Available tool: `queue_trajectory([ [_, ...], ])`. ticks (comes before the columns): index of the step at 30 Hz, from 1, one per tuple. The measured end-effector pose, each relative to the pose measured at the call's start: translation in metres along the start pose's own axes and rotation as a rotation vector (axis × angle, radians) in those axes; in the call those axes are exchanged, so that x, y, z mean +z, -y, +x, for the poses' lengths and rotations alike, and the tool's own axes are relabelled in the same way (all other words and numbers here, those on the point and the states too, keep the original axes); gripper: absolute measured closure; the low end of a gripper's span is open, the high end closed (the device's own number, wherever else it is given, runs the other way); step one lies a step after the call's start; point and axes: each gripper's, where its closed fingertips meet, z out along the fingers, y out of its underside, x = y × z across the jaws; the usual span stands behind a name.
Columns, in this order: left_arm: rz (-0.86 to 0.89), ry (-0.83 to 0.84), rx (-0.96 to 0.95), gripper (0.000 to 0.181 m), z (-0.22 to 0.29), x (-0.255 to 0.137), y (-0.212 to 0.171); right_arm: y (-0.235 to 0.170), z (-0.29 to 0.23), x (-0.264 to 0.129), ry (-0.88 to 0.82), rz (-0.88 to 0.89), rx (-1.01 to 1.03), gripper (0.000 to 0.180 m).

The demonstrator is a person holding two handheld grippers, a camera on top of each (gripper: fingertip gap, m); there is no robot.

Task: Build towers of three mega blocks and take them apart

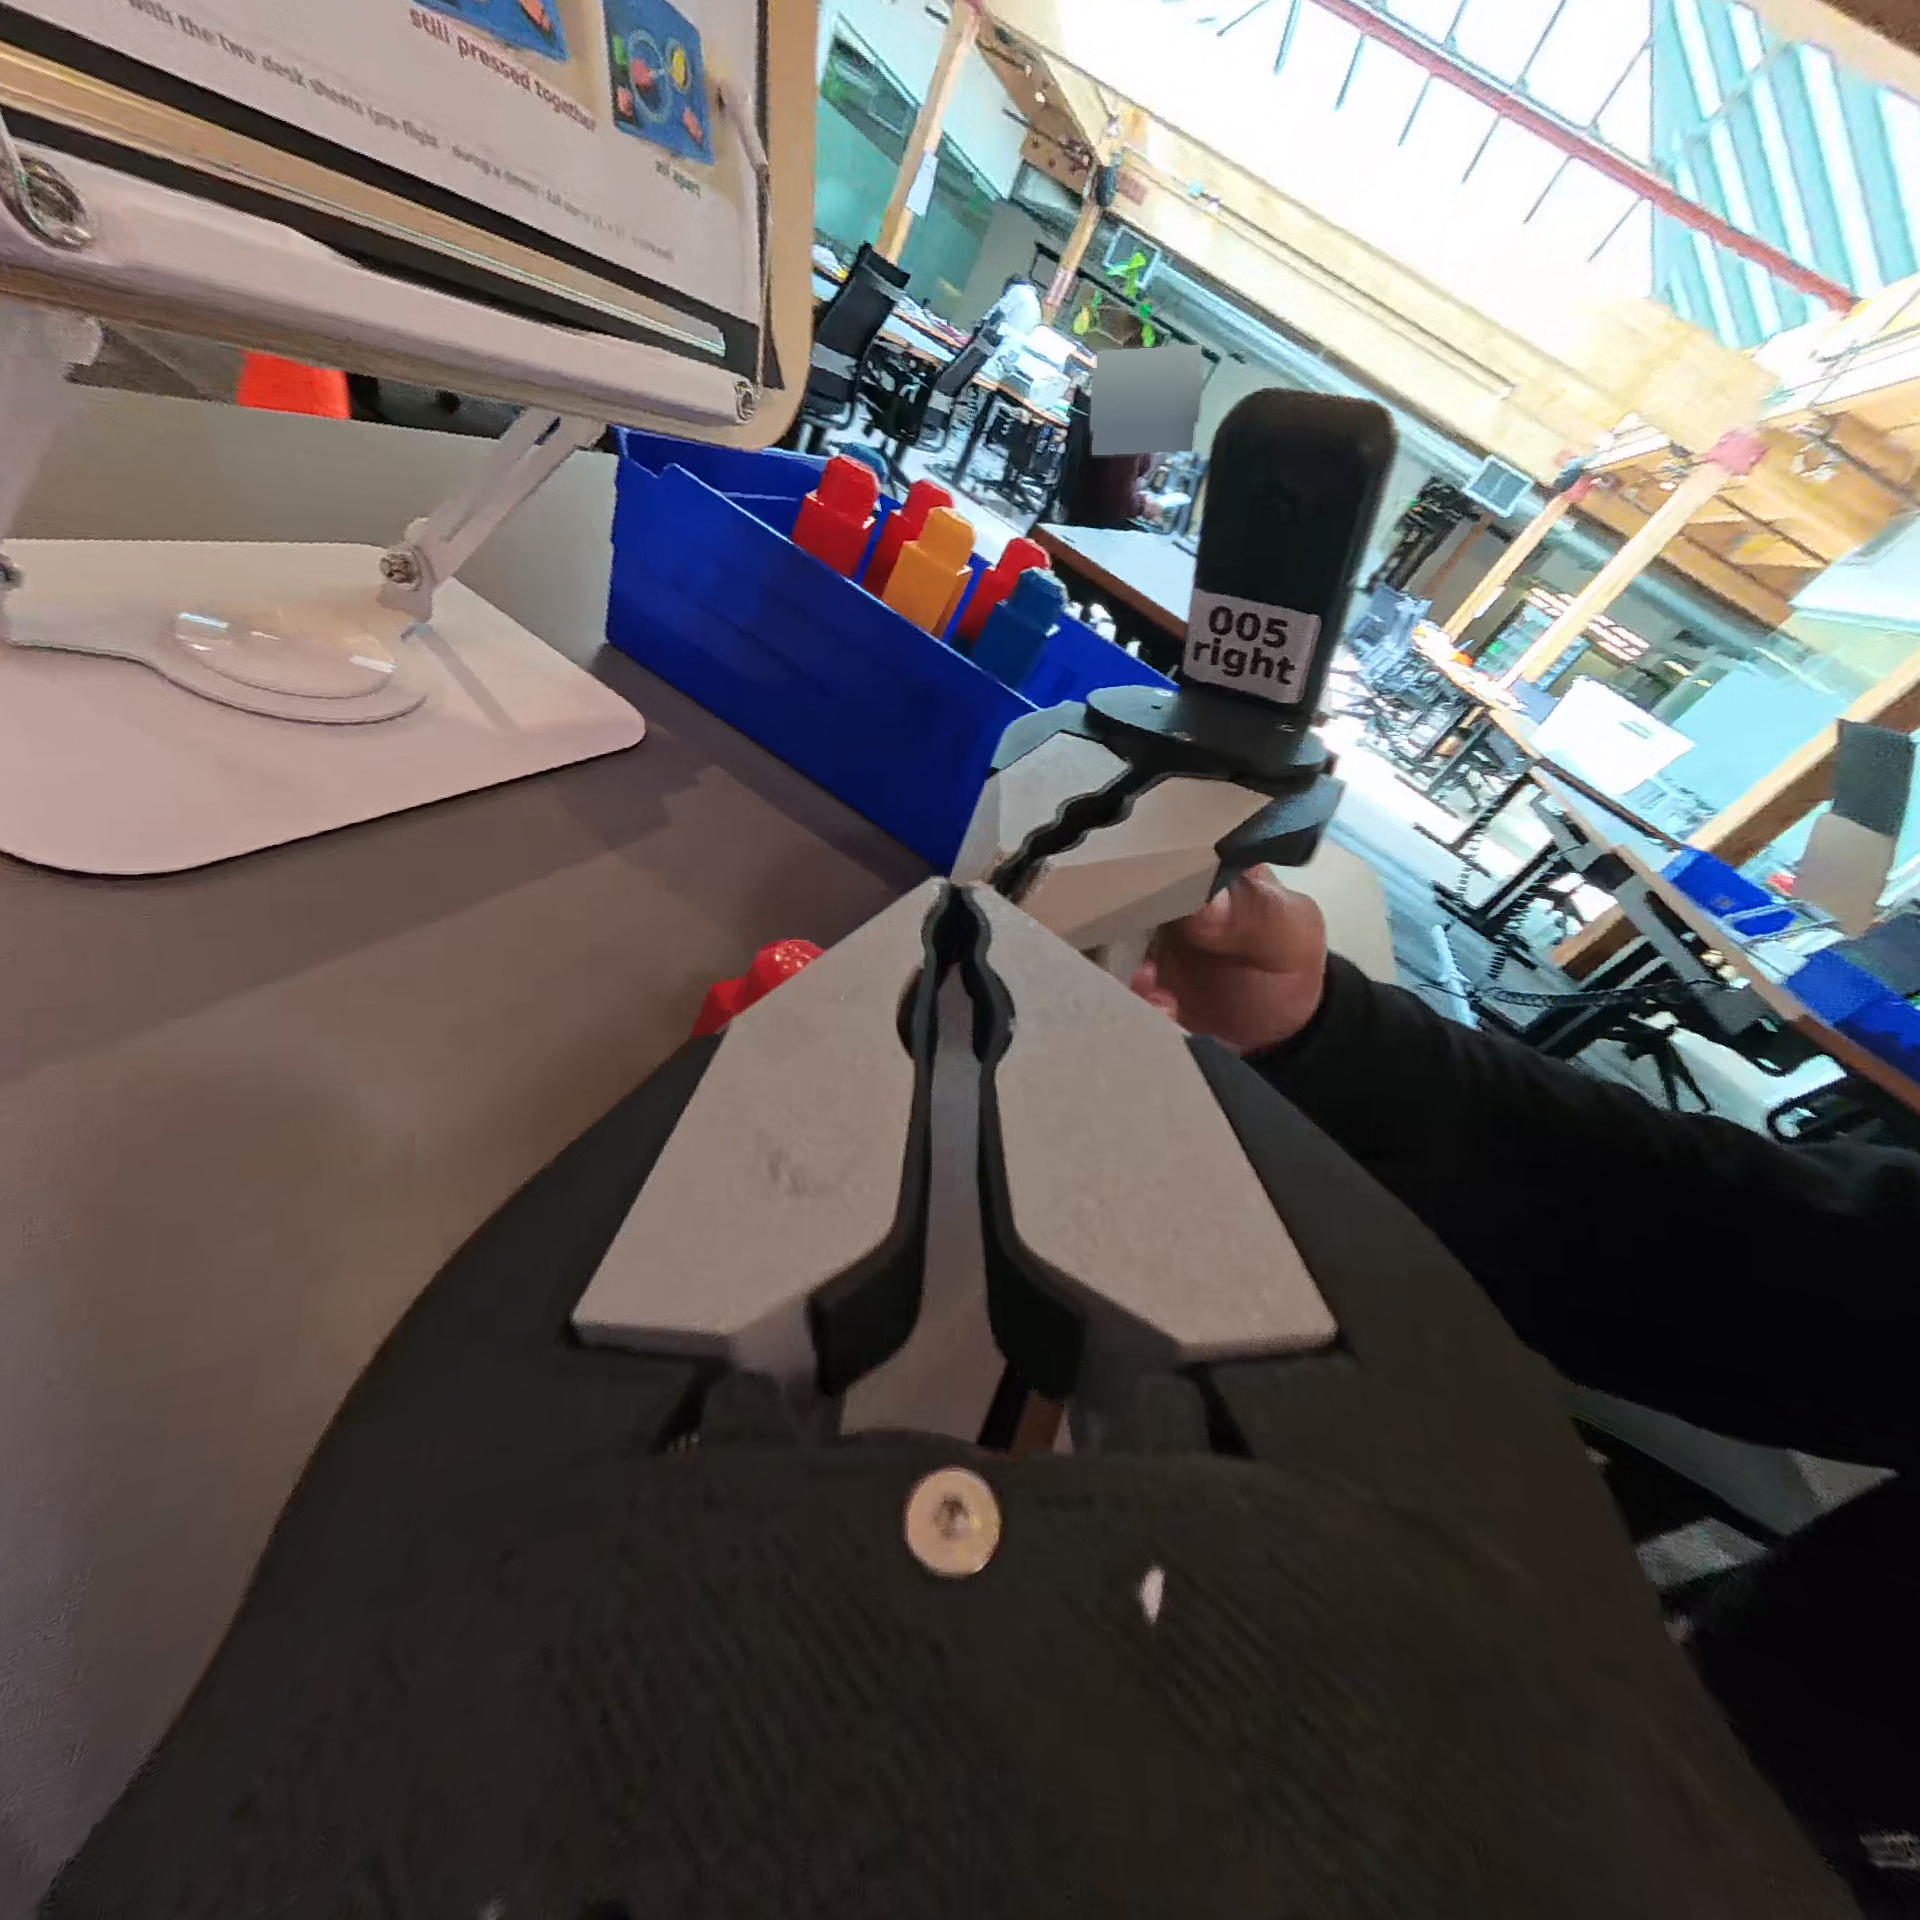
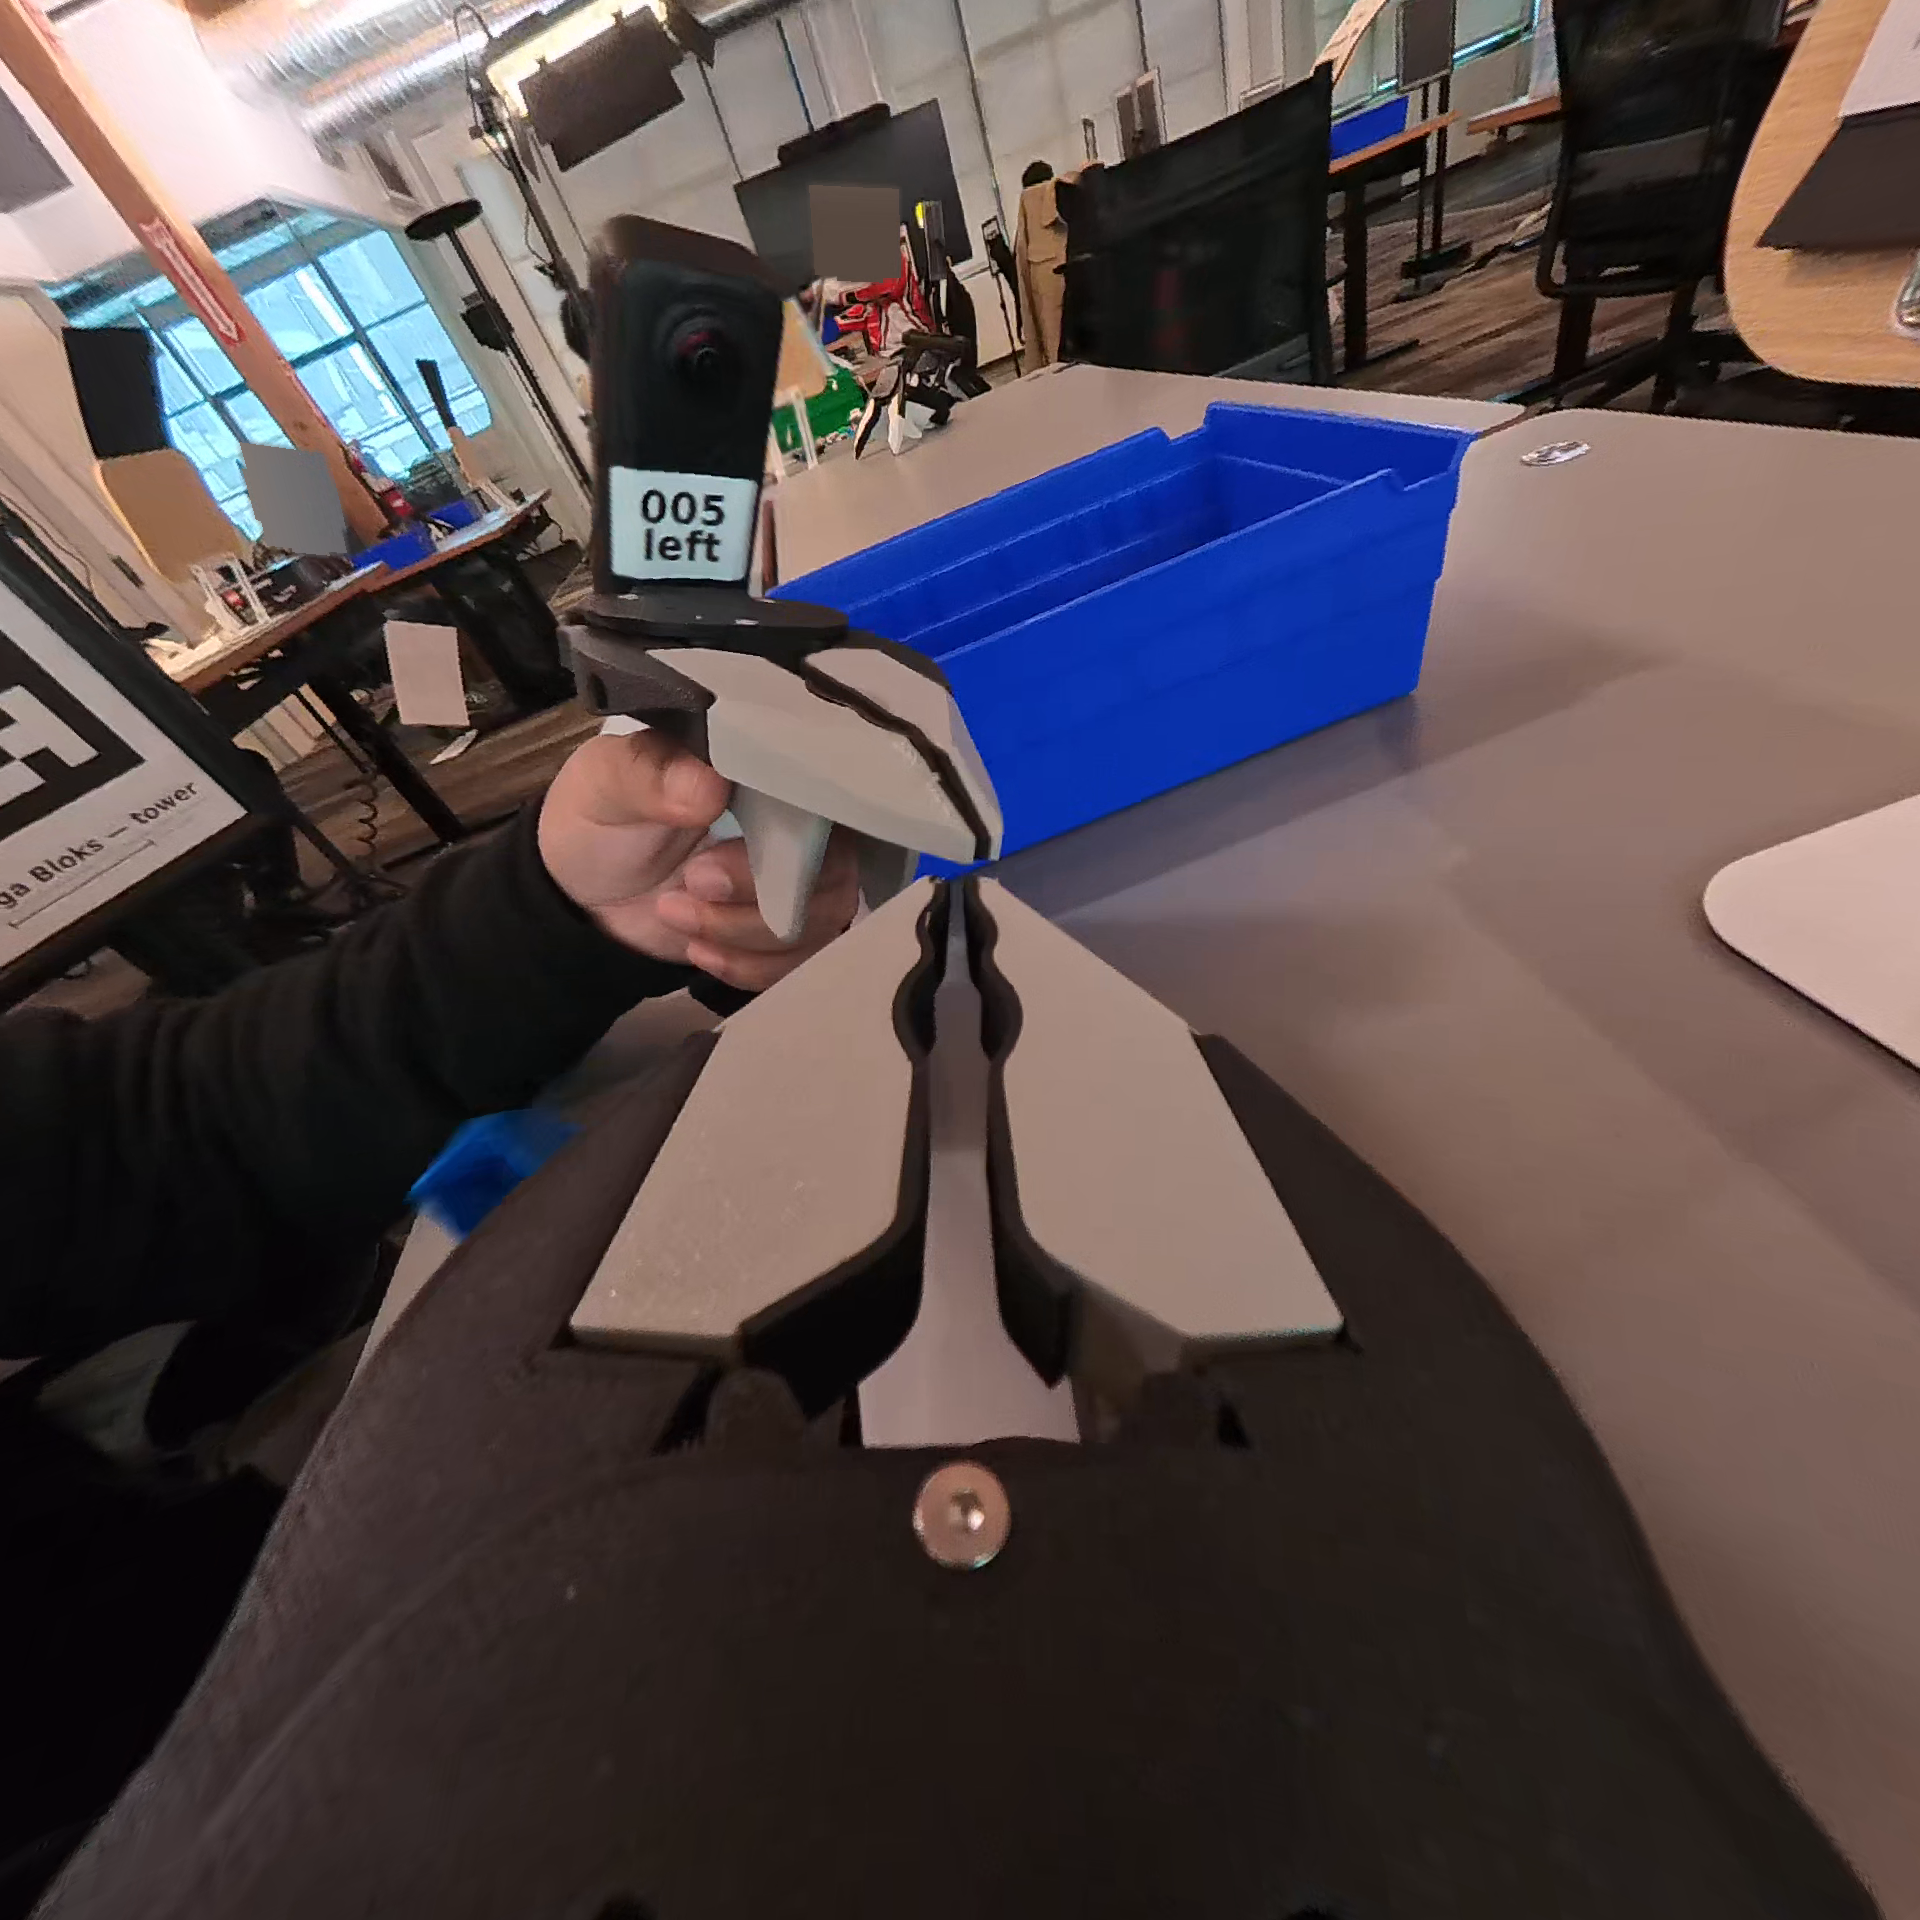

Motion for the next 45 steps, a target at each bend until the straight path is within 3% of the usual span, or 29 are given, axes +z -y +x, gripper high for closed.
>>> queue_trajectory([
  [7, 0.008, 0.078, 0.051, 0.181, -0.013, -0.007, 0.004, -0.007, -0.014, 0.010, 0.037, -0.040, -0.073, 0.175],
  [14, -0.040, 0.078, 0.086, 0.181, -0.012, -0.004, -0.007, -0.030, -0.013, 0.024, -0.033, -0.168, -0.180, 0.174],
  [35, -0.077, 0.068, 0.068, 0.181, -0.015, -0.001, -0.019, -0.024, -0.006, 0.017, -0.054, -0.134, -0.155, 0.173],
  [45, -0.002, 0.090, 0.070, 0.158, -0.018, -0.012, -0.004, -0.007, 0.032, -0.007, -0.255, -0.071, -0.168, 0.165],
])
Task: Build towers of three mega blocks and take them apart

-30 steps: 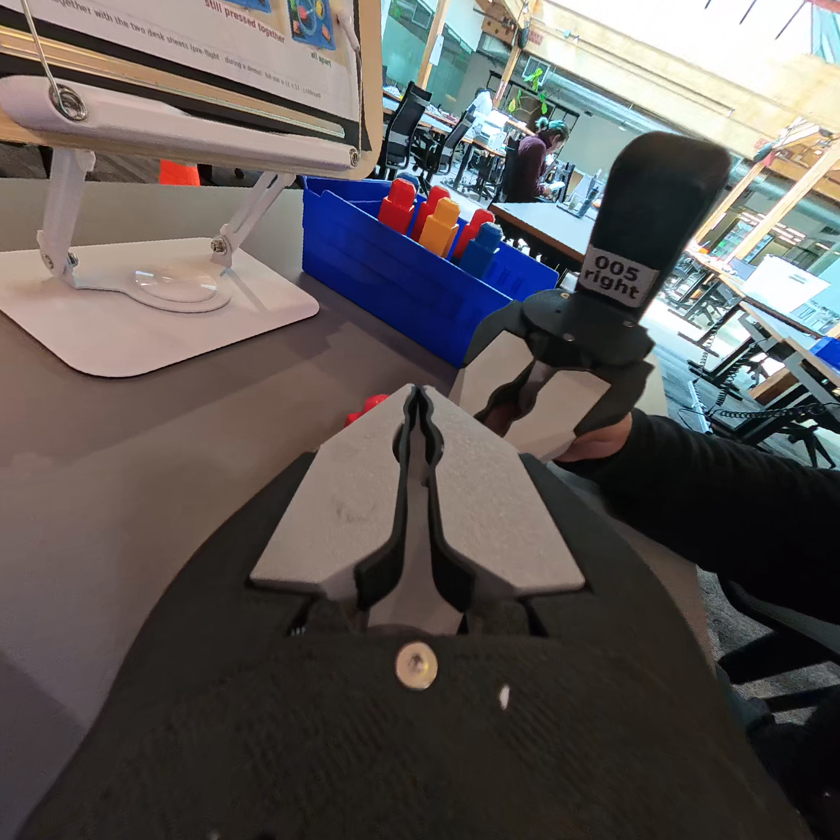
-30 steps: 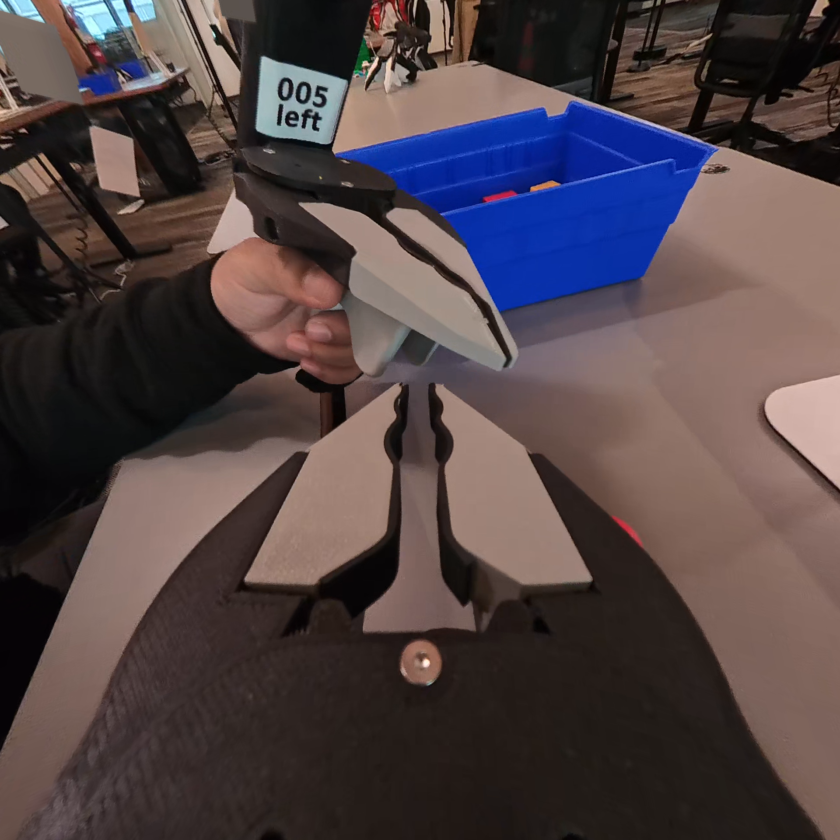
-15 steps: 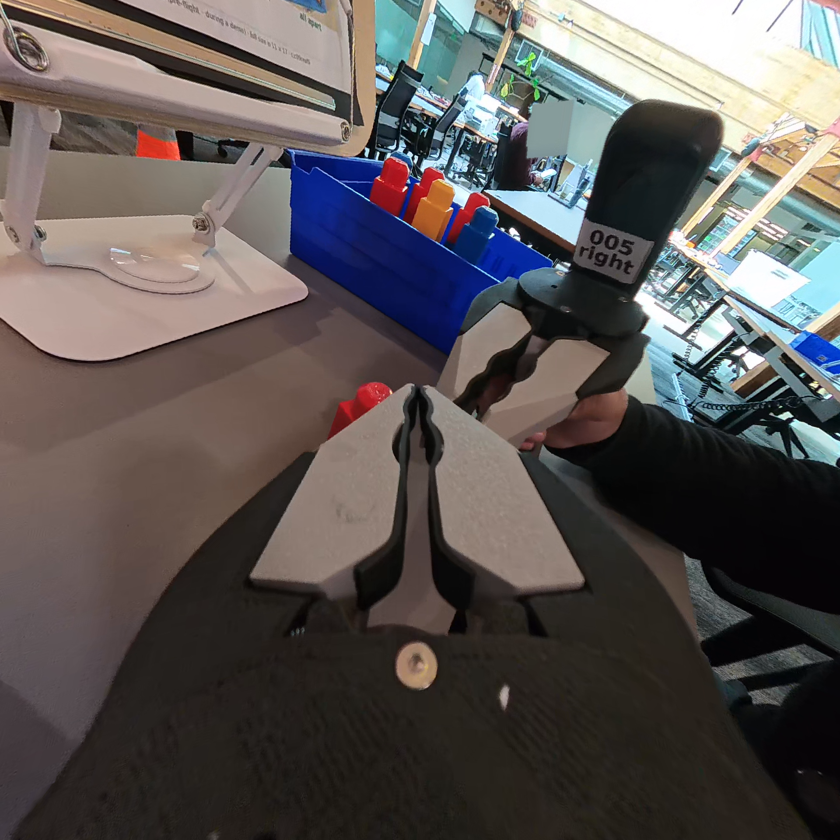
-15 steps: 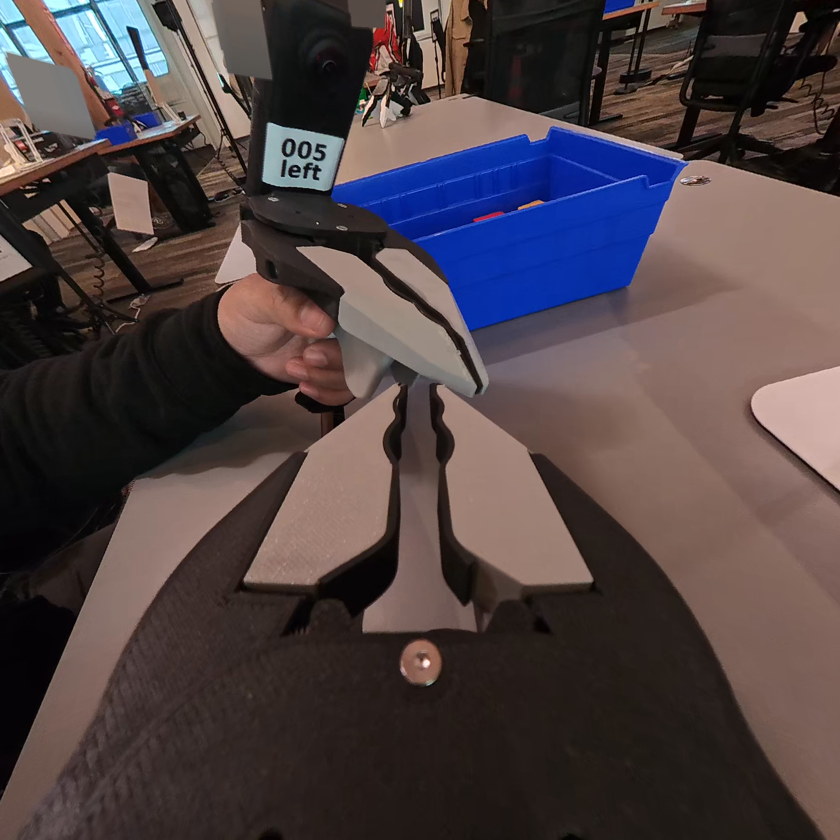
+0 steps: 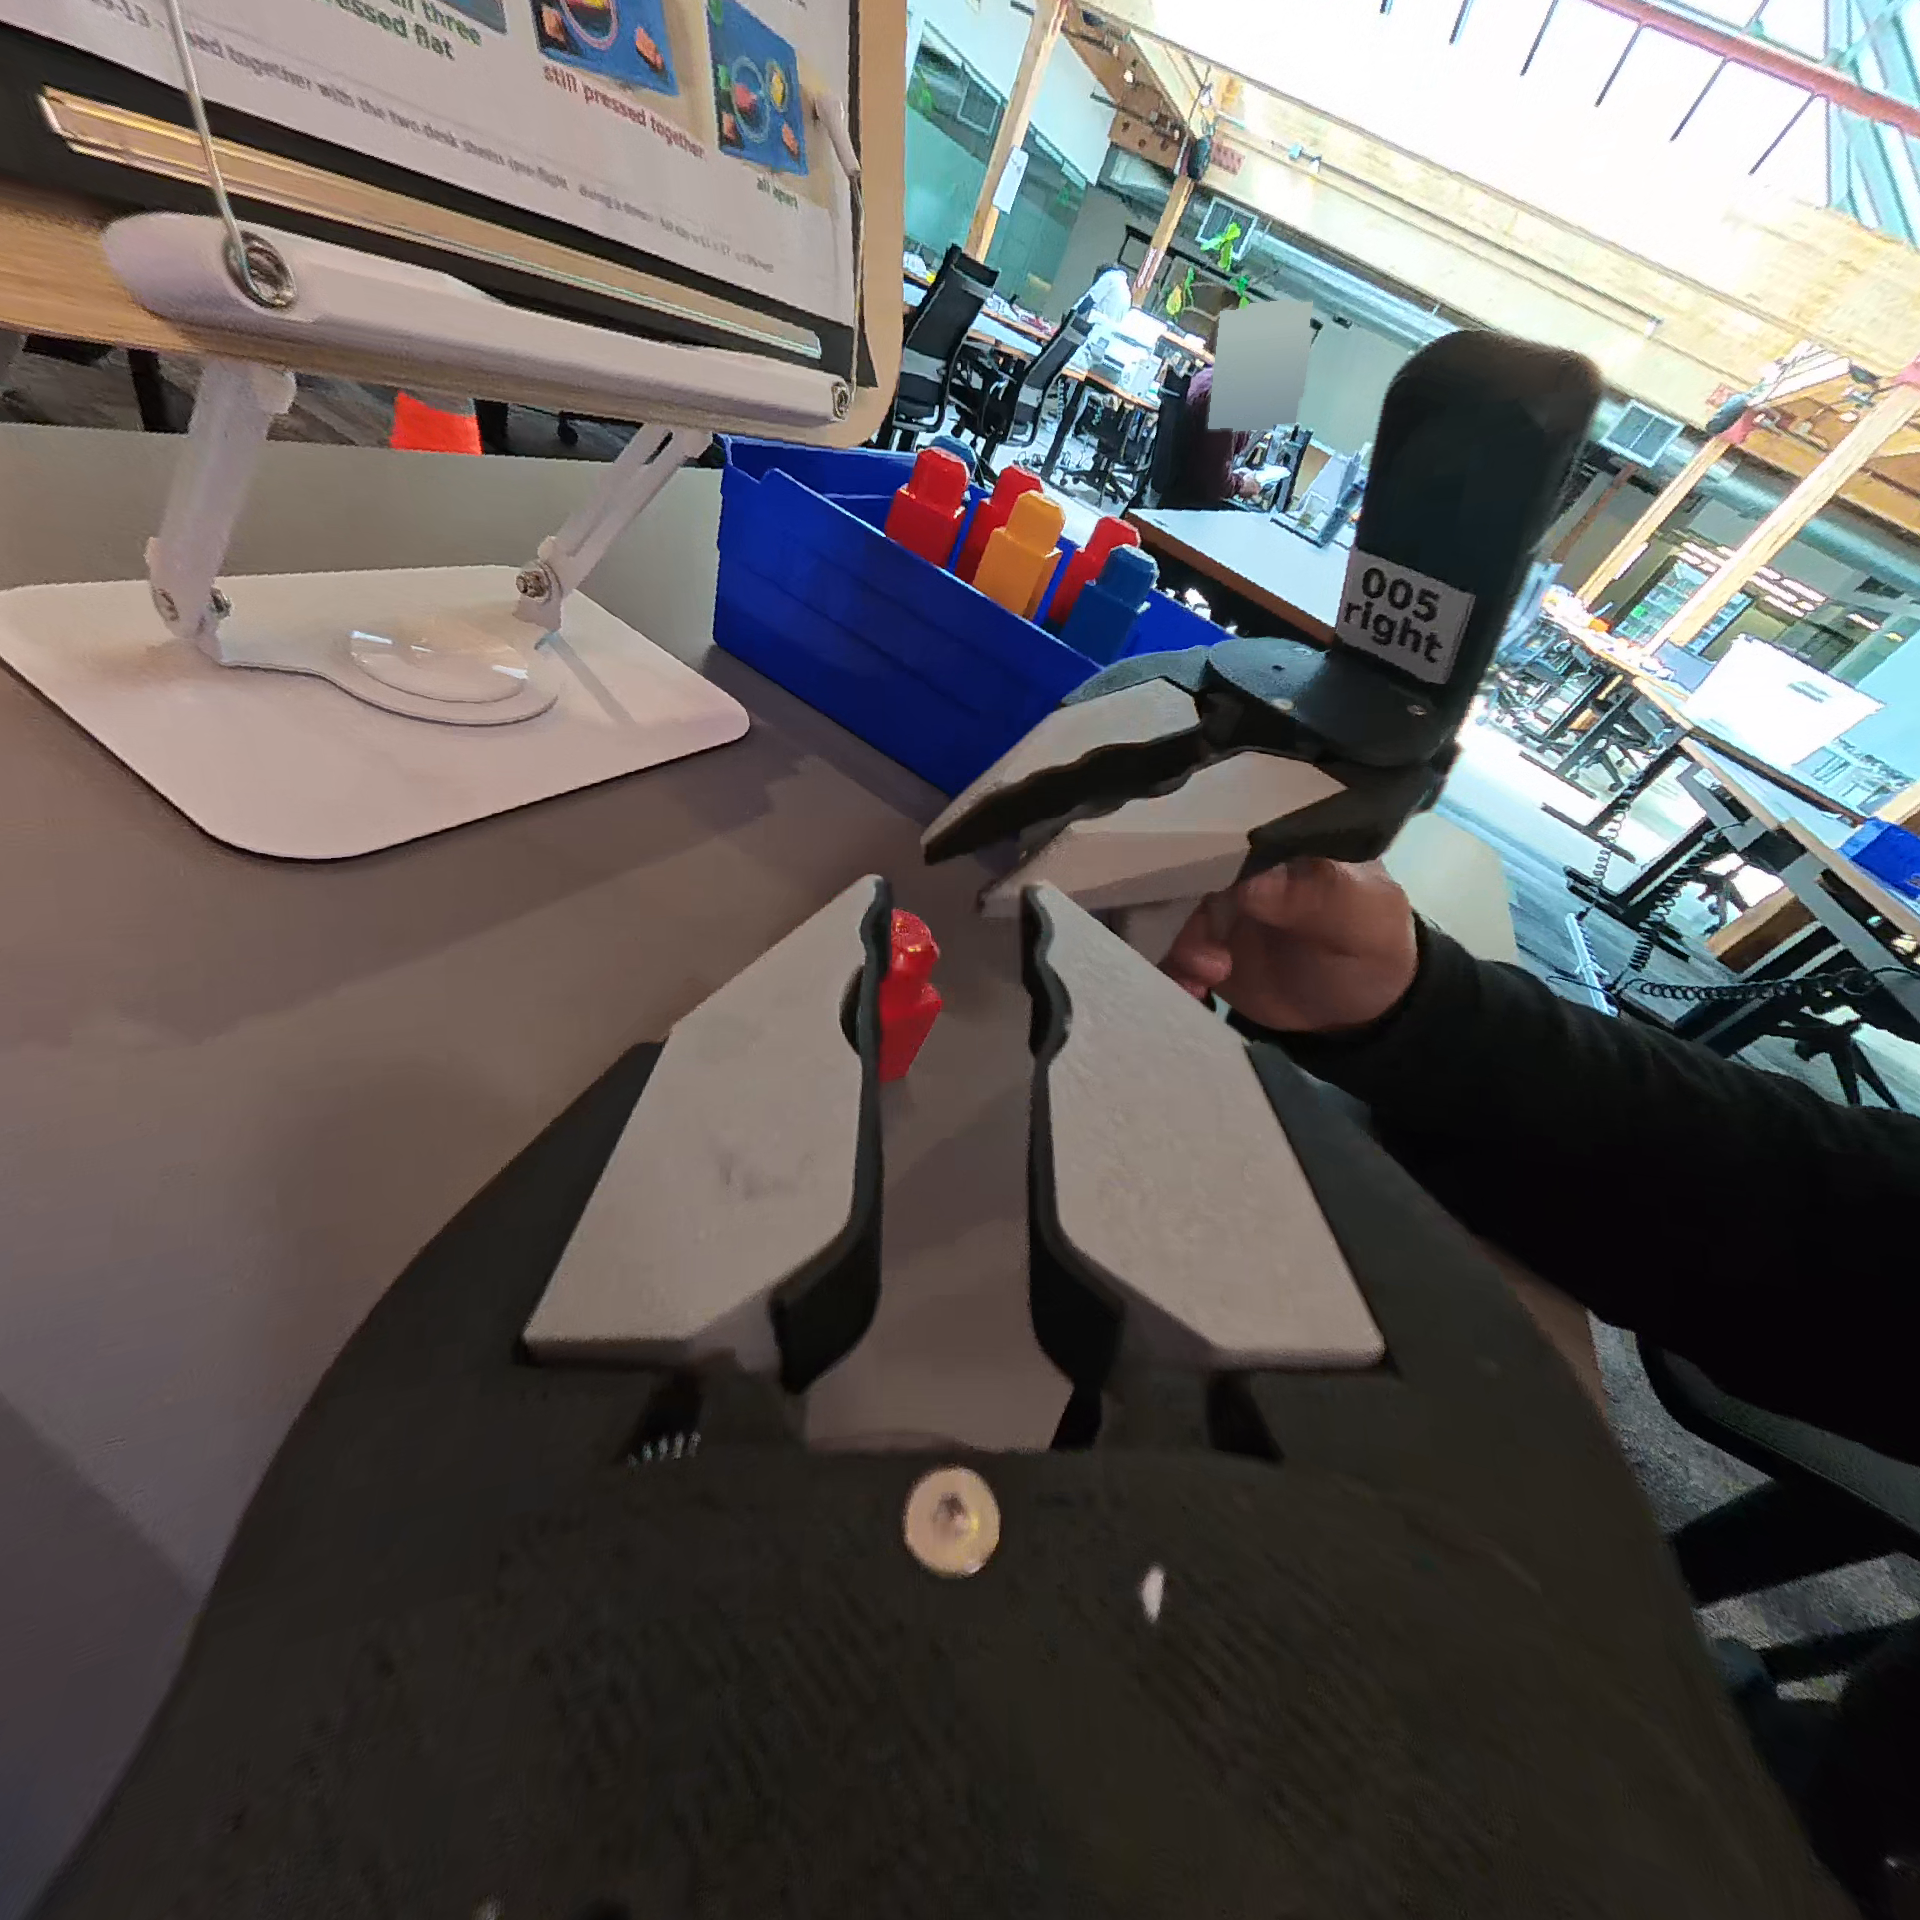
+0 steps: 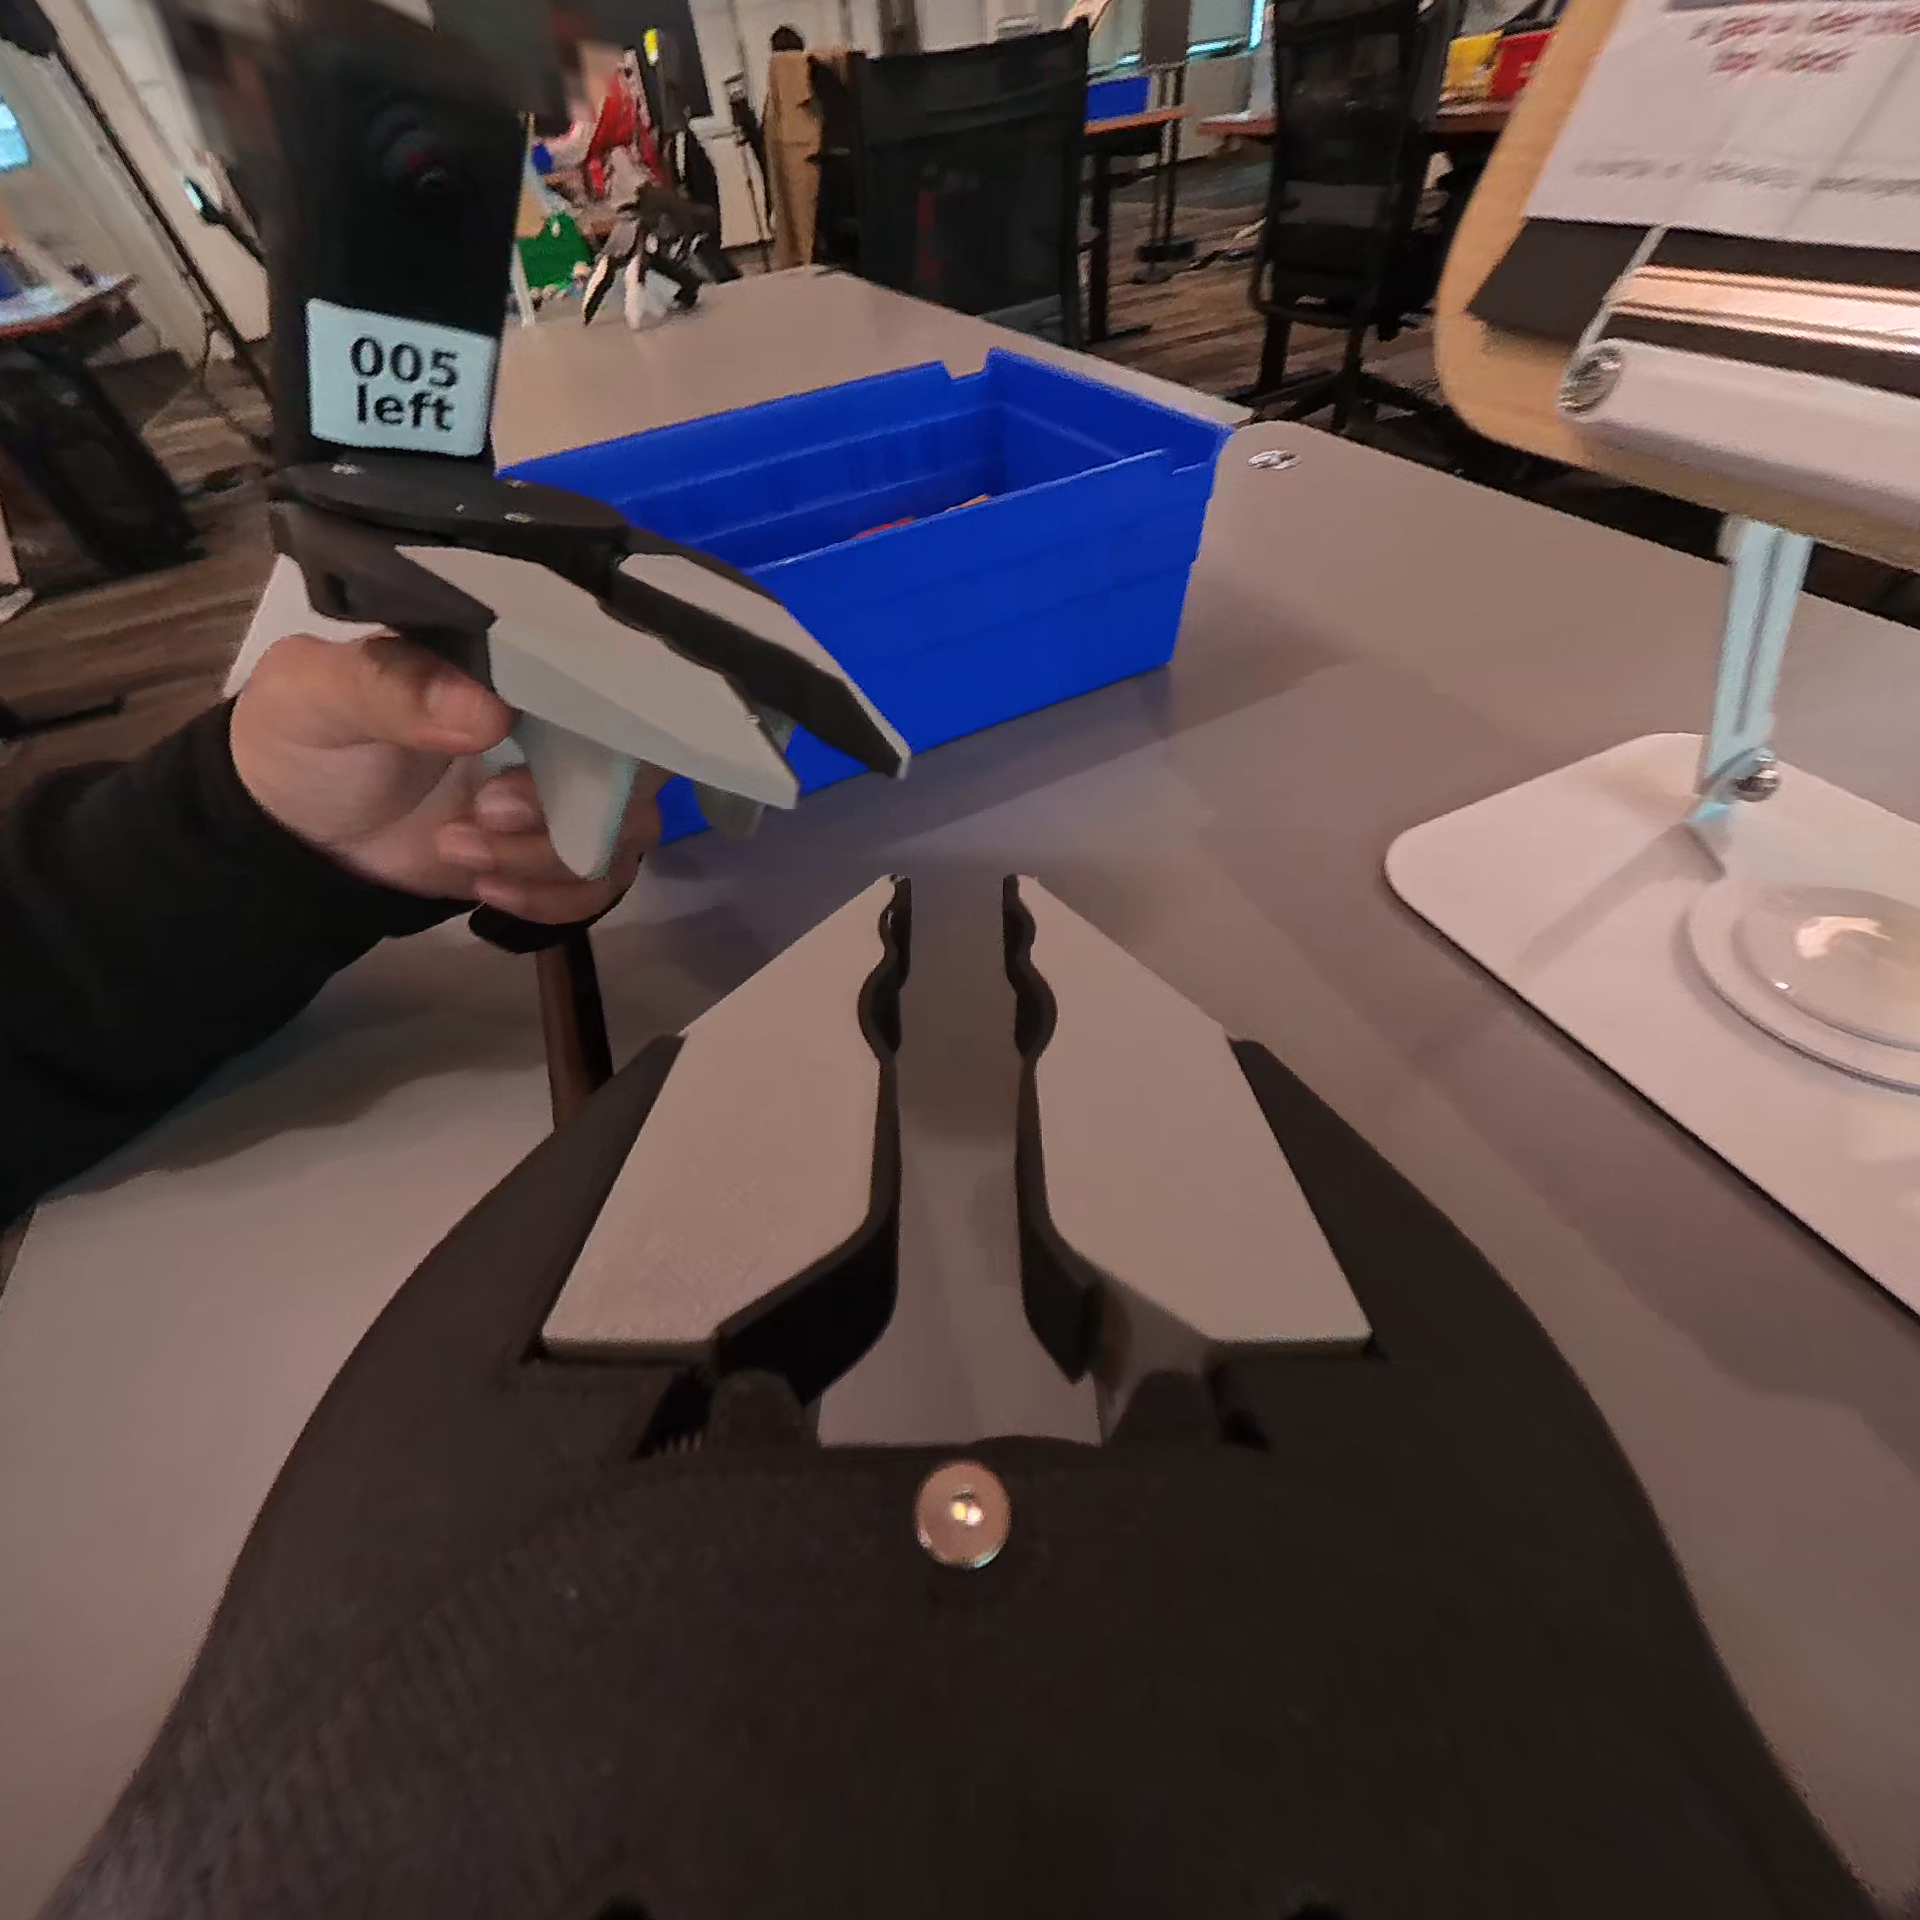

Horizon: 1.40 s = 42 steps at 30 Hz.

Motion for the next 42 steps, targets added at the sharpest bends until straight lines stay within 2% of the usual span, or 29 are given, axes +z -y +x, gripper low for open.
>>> queue_trajectory([
  [3, 0.006, 0.002, 0.010, 0.153, 0.000, -0.001, 0.001, 0.003, 0.013, -0.006, -0.053, 0.026, 0.003, 0.165],
  [6, 0.011, -0.005, 0.060, 0.151, 0.005, -0.002, 0.002, 0.001, 0.034, -0.012, -0.176, 0.033, -0.048, 0.164],
  [11, 0.046, 0.008, 0.228, 0.145, 0.024, -0.010, -0.001, -0.004, 0.058, -0.024, -0.408, 0.024, -0.263, 0.161],
  [13, 0.110, 0.032, 0.252, 0.145, 0.031, -0.020, -0.002, -0.004, 0.065, -0.029, -0.503, 0.024, -0.325, 0.157],
  [17, 0.166, 0.052, 0.154, 0.140, 0.054, -0.063, -0.005, -0.007, 0.061, -0.039, -0.585, 0.037, -0.345, 0.152],
  [22, 0.095, 0.205, 0.112, 0.136, 0.068, -0.134, -0.032, -0.015, 0.056, -0.057, -0.698, 0.009, -0.364, 0.152],
  [28, -0.021, 0.301, 0.113, 0.126, 0.112, -0.200, -0.084, -0.028, 0.038, -0.079, -0.747, 0.007, -0.300, 0.150],
  [32, -0.133, 0.413, 0.177, 0.118, 0.133, -0.227, -0.086, -0.037, 0.019, -0.093, -0.779, -0.021, -0.315, 0.148],
  [34, -0.049, 0.406, 0.207, 0.119, 0.154, -0.235, -0.073, -0.042, 0.008, -0.097, -0.782, -0.040, -0.332, 0.148],
  [36, -0.035, 0.383, 0.204, 0.119, 0.166, -0.239, -0.072, -0.045, -0.001, -0.100, -0.782, -0.056, -0.348, 0.148],
  [42, -0.060, 0.454, 0.186, 0.116, 0.151, -0.256, -0.076, -0.048, -0.009, -0.103, -0.766, -0.056, -0.354, 0.148],
])
